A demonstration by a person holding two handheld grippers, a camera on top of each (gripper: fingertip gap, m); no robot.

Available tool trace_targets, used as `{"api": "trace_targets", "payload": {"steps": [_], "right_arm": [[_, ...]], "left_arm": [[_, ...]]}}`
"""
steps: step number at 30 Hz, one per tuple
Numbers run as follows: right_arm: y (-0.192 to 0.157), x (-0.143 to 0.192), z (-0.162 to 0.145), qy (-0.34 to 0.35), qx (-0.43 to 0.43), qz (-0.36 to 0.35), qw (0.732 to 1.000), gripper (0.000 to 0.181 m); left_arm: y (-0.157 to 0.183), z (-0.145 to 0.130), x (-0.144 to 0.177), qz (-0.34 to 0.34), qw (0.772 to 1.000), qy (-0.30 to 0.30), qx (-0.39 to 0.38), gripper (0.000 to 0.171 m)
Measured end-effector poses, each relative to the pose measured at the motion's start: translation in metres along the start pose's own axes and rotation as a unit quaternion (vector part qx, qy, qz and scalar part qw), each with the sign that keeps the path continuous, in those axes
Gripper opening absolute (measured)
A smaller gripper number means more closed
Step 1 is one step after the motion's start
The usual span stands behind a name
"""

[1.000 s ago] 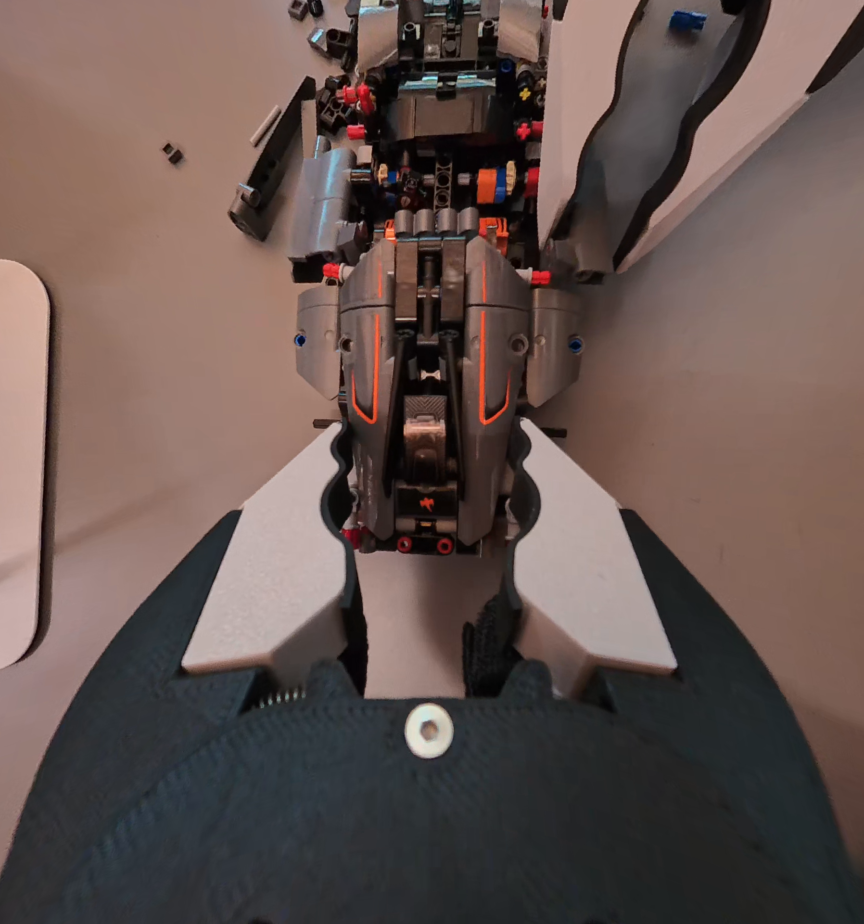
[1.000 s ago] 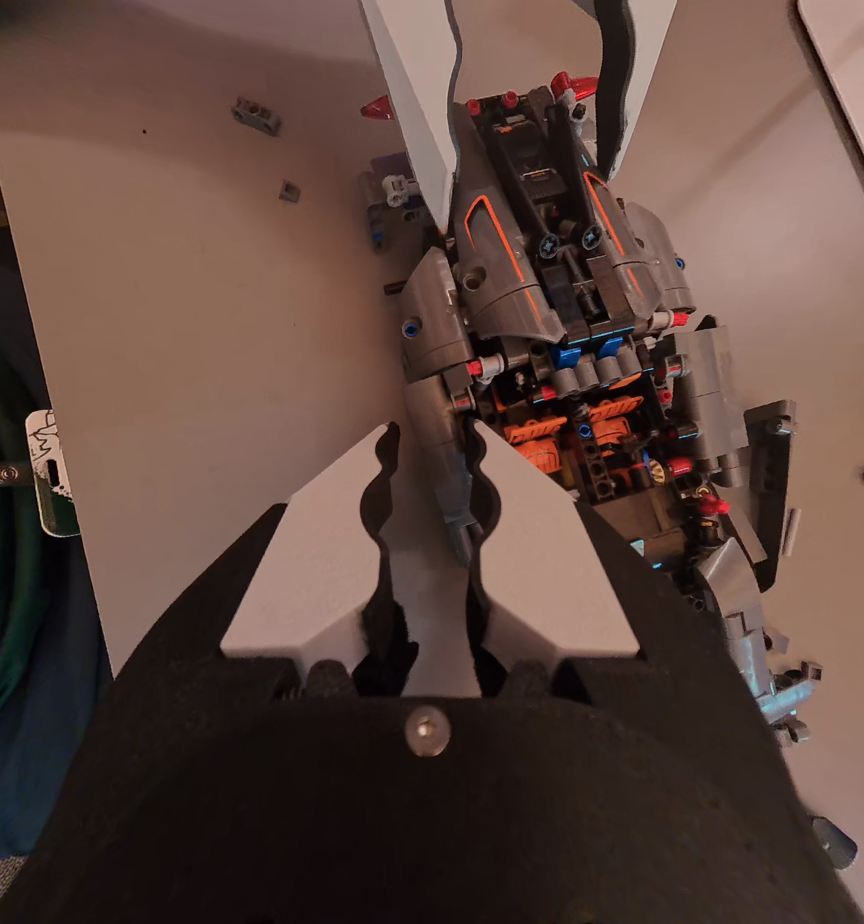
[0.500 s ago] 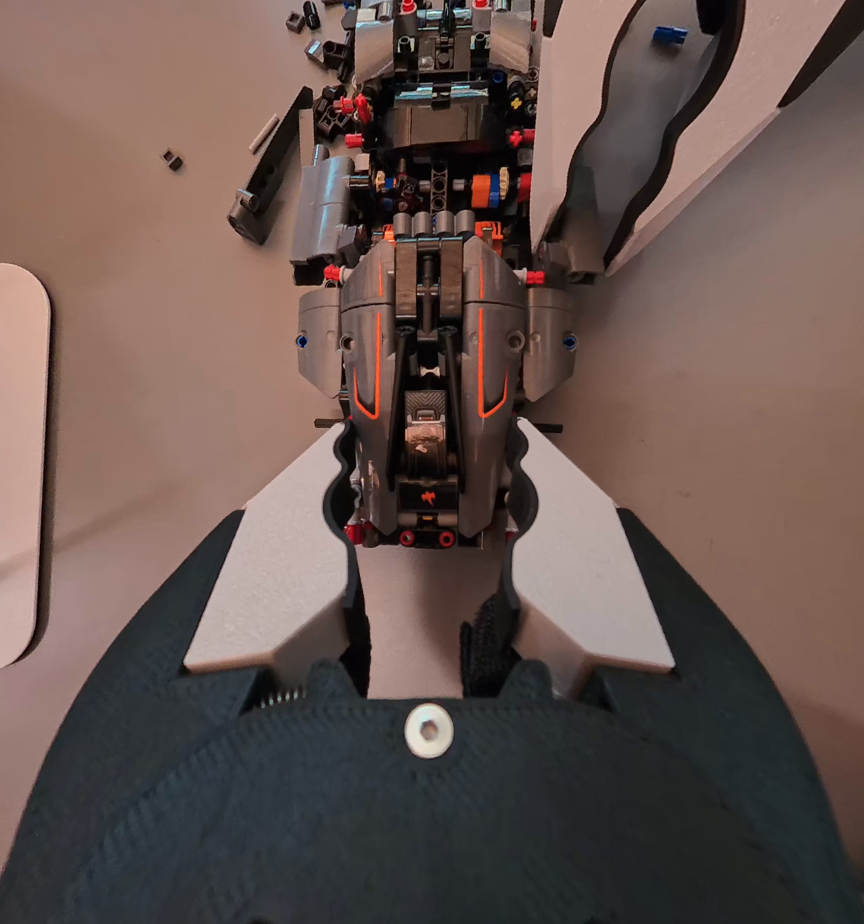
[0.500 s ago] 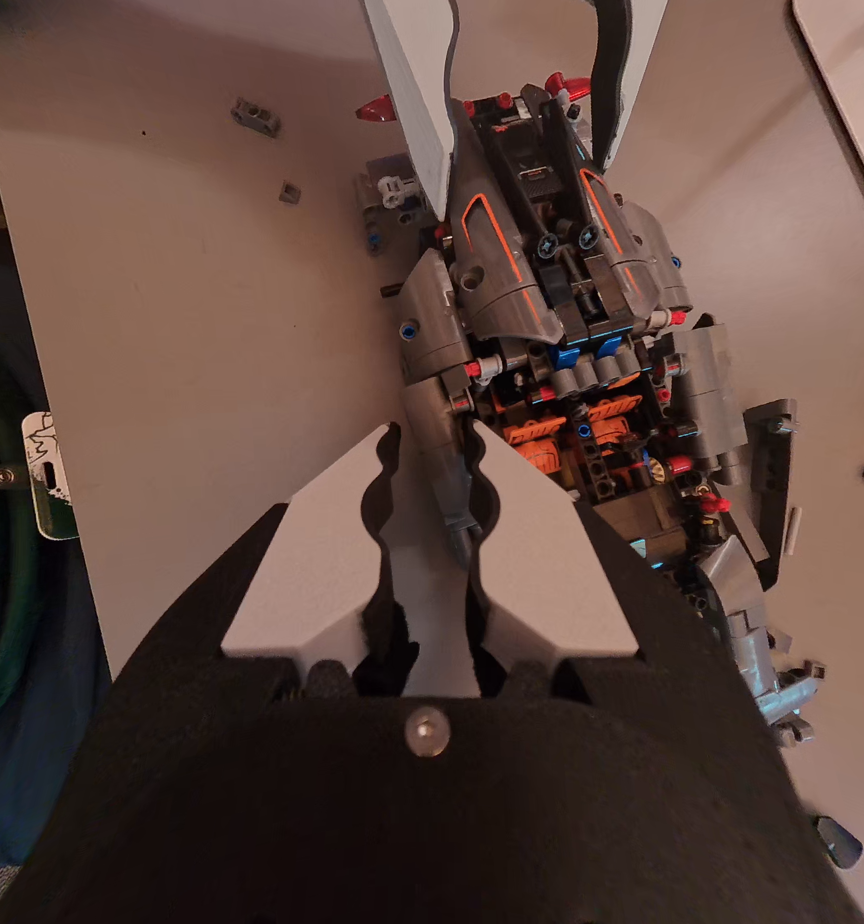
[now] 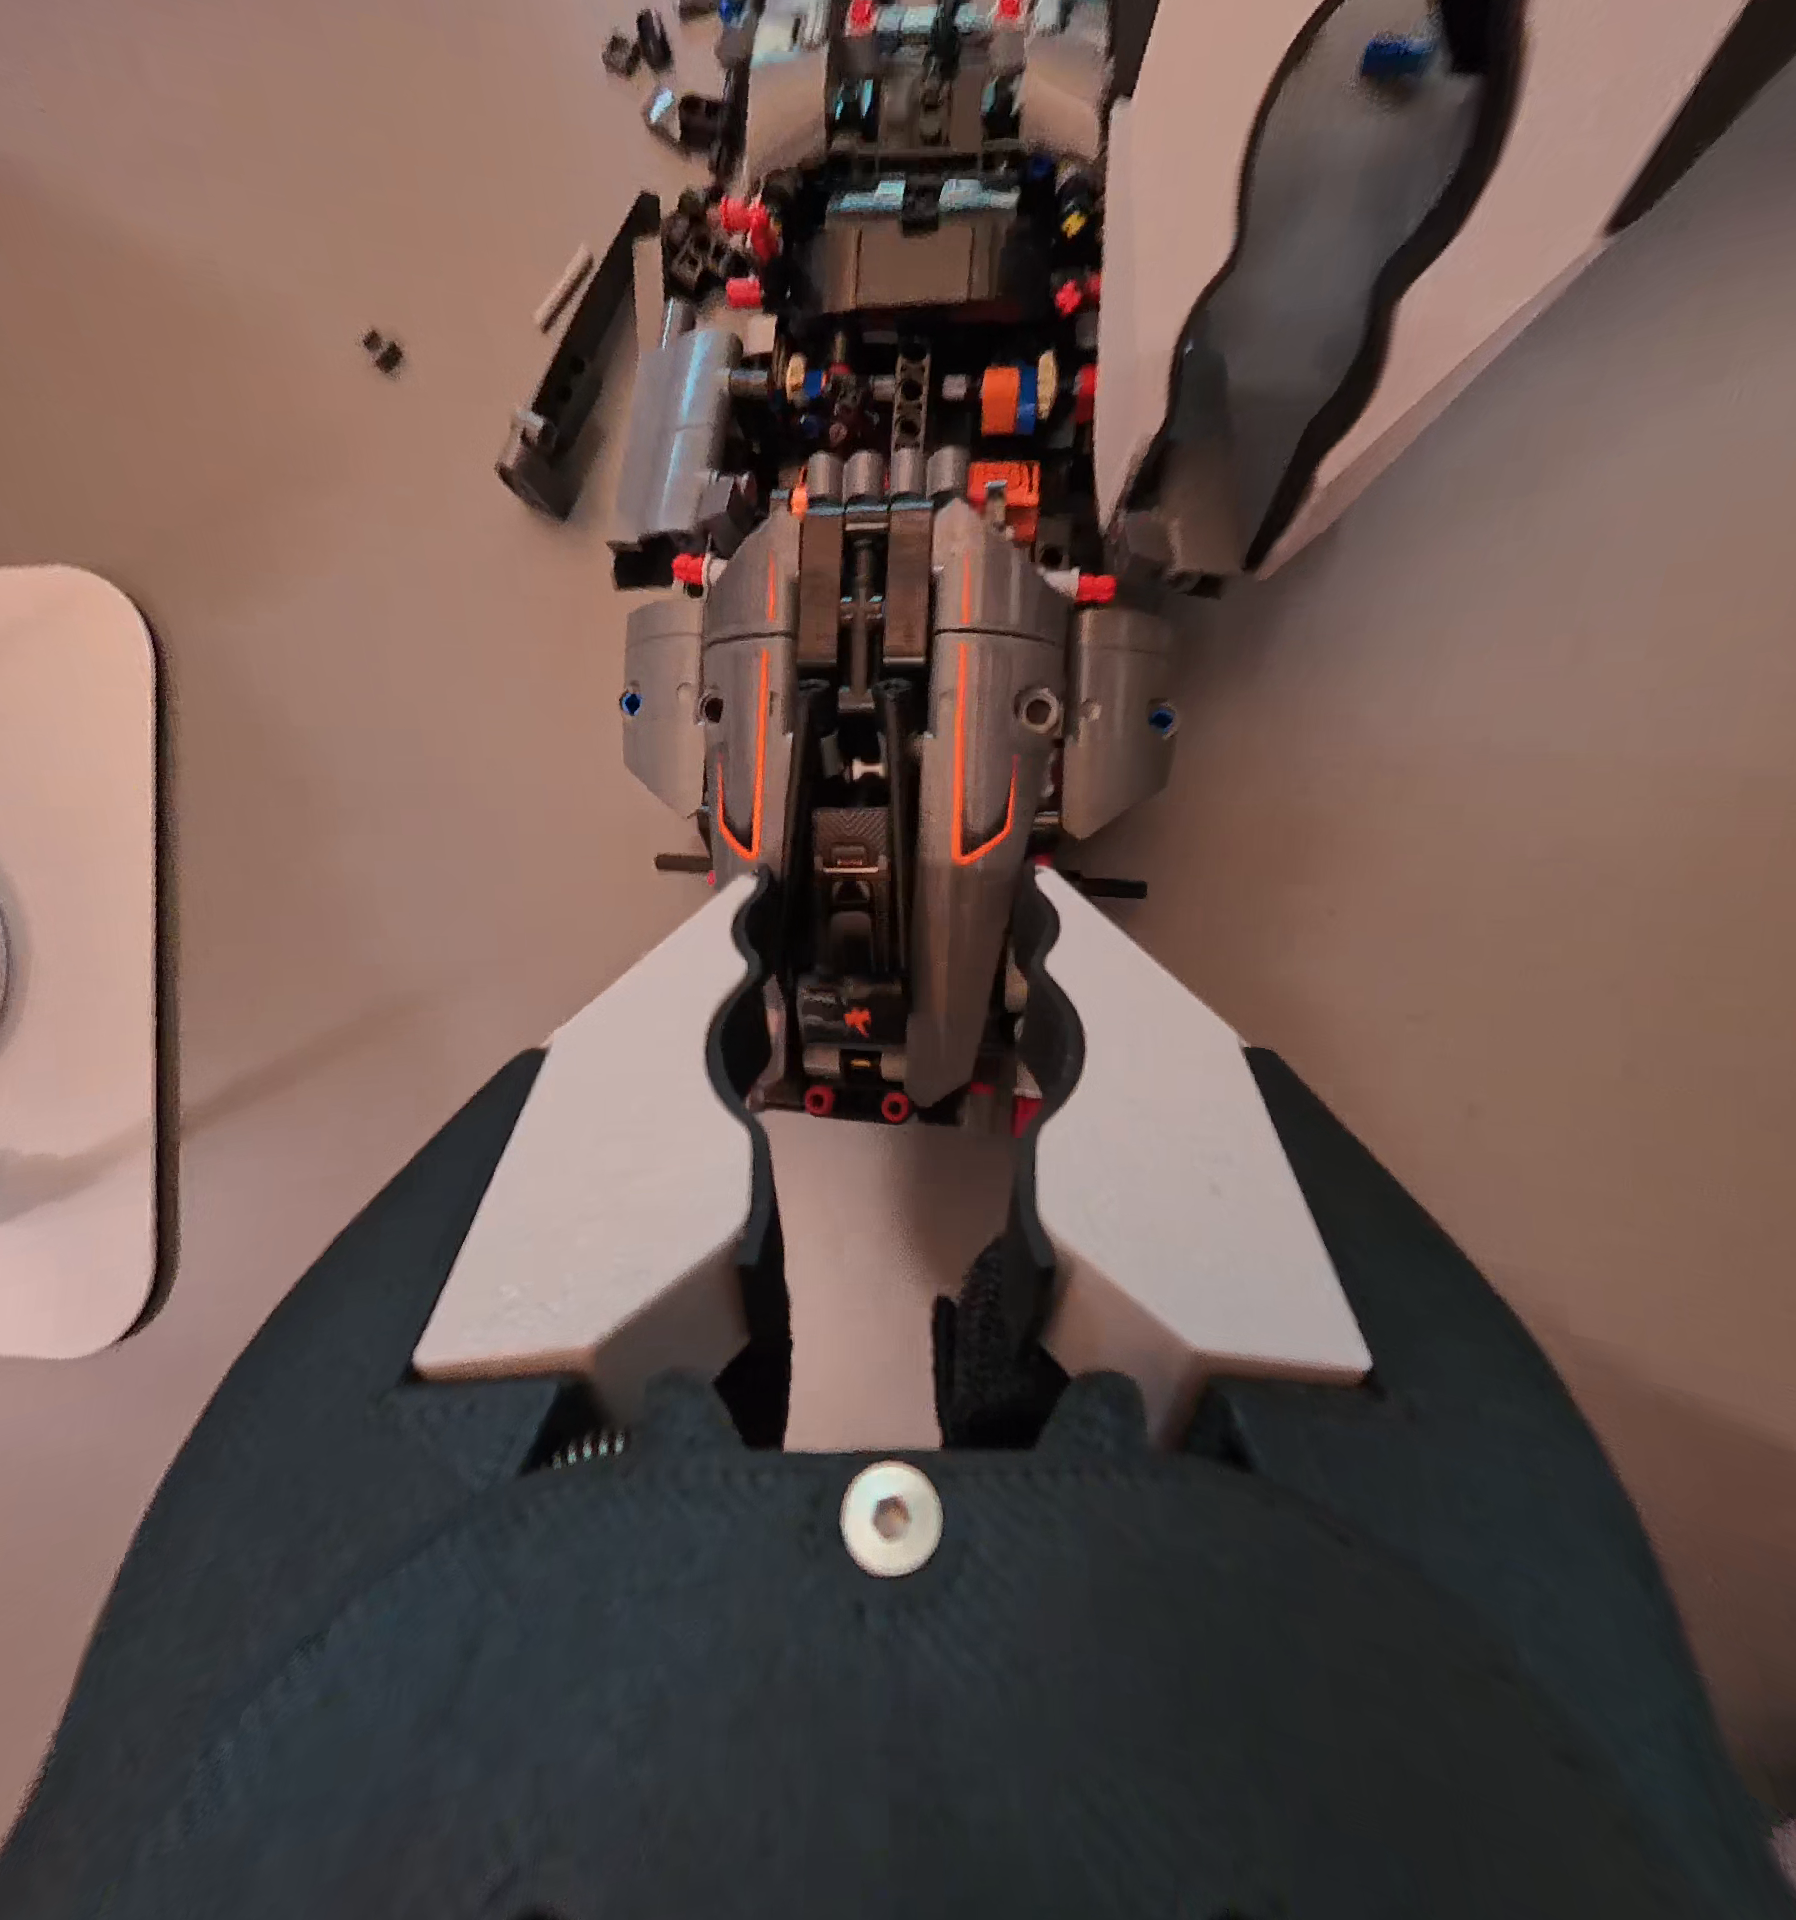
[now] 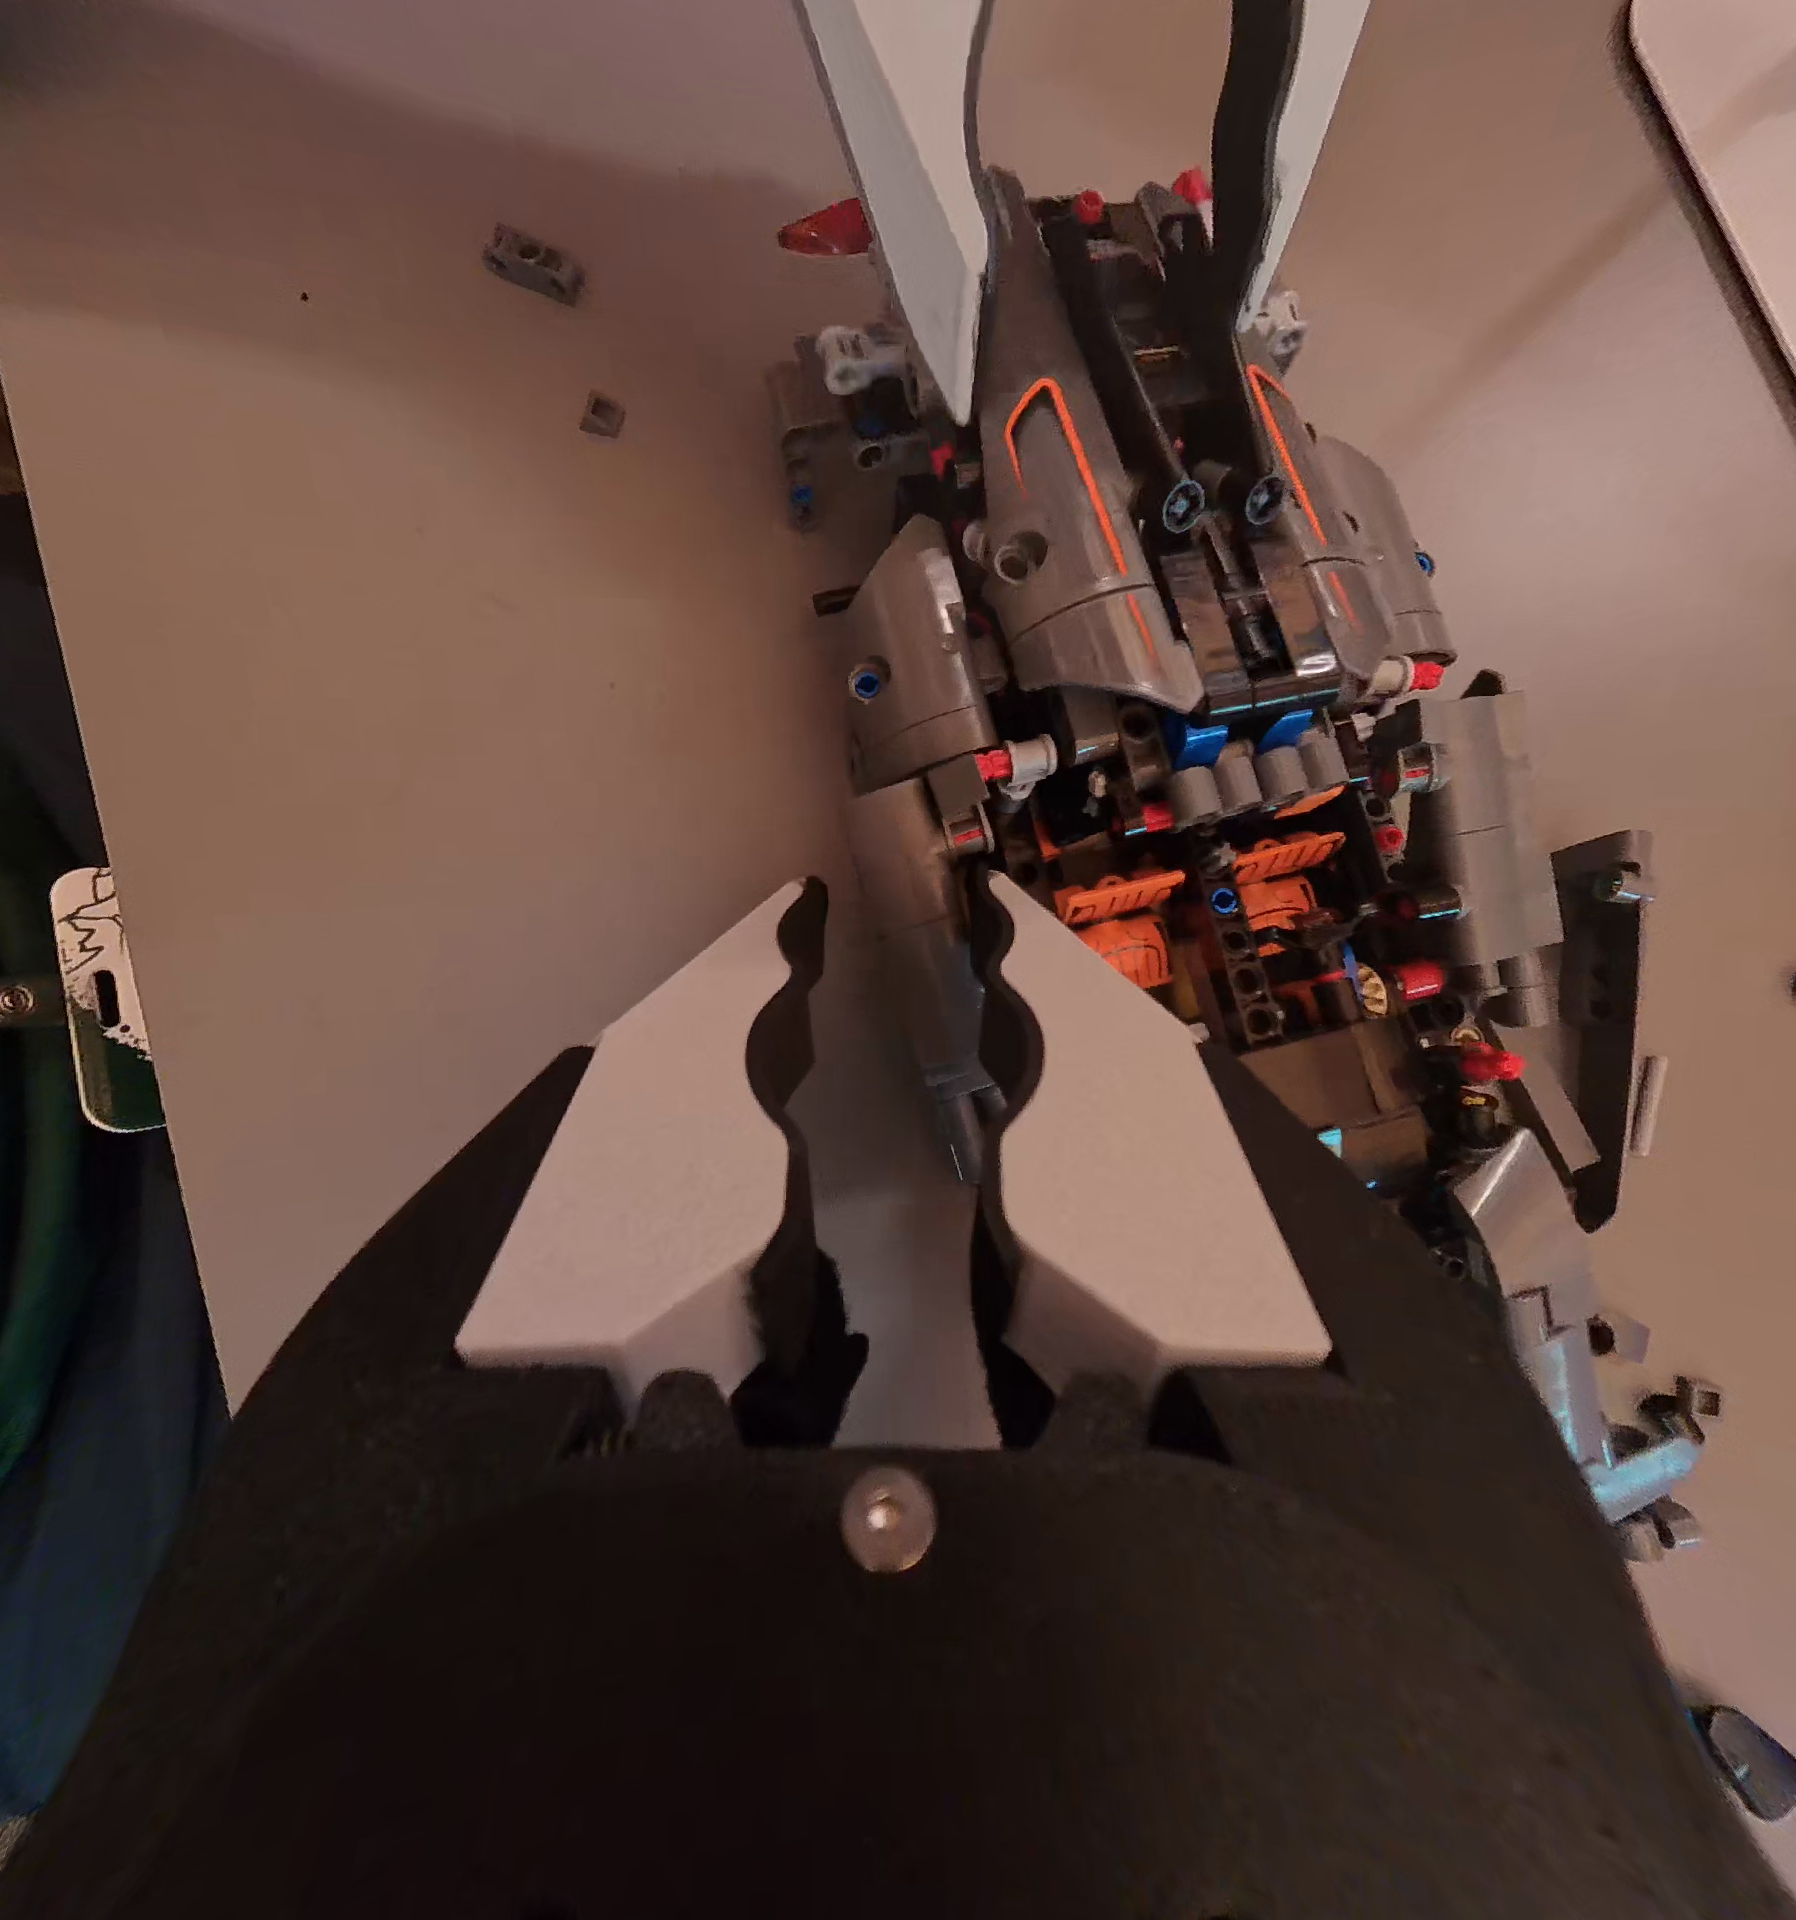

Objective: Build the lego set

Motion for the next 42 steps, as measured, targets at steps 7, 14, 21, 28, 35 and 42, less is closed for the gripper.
{"api": "trace_targets", "payload": {"steps": [7, 14, 21, 28, 35, 42], "right_arm": [[-0.001, 0.001, -0.001, -0.003, 0.001, 0.0, 1.0, 0.026], [0.006, 0.018, 0.018, 0.018, 0.009, -0.013, 1.0, 0.027], [0.032, 0.01, 0.037, -0.01, -0.02, -0.026, 0.999, 0.036], [0.042, 0.004, 0.037, -0.016, -0.022, -0.041, 0.999, 0.029], [0.046, 0.009, 0.035, -0.028, -0.016, -0.037, 0.999, 0.026], [0.045, 0.004, 0.04, -0.027, -0.005, -0.019, 0.999, 0.03]], "left_arm": [[0.001, 0.0, 0.005, -0.009, 0.999, 0.028, 0.02, 0.052], [-0.004, -0.02, 0.015, 0.013, 0.996, 0.06, 0.066, 0.059], [0.002, -0.045, 0.026, 0.005, 0.985, 0.104, 0.137, 0.052], [0.002, -0.044, 0.022, -0.021, 0.978, 0.132, 0.16, 0.048], [0.001, -0.037, 0.016, -0.024, 0.978, 0.141, 0.153, 0.046], [-0.001, -0.038, 0.015, -0.03, 0.975, 0.152, 0.156, 0.047]]}}
Point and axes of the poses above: each gripper's, where its closed fingertips meet, x back along the fingers, z out of its top, y = z × x across the jaws, the point moved 2 cm from there along x, back along the fingers, and after that the axes turned 2 degrees about y, right-handed, at the moved point
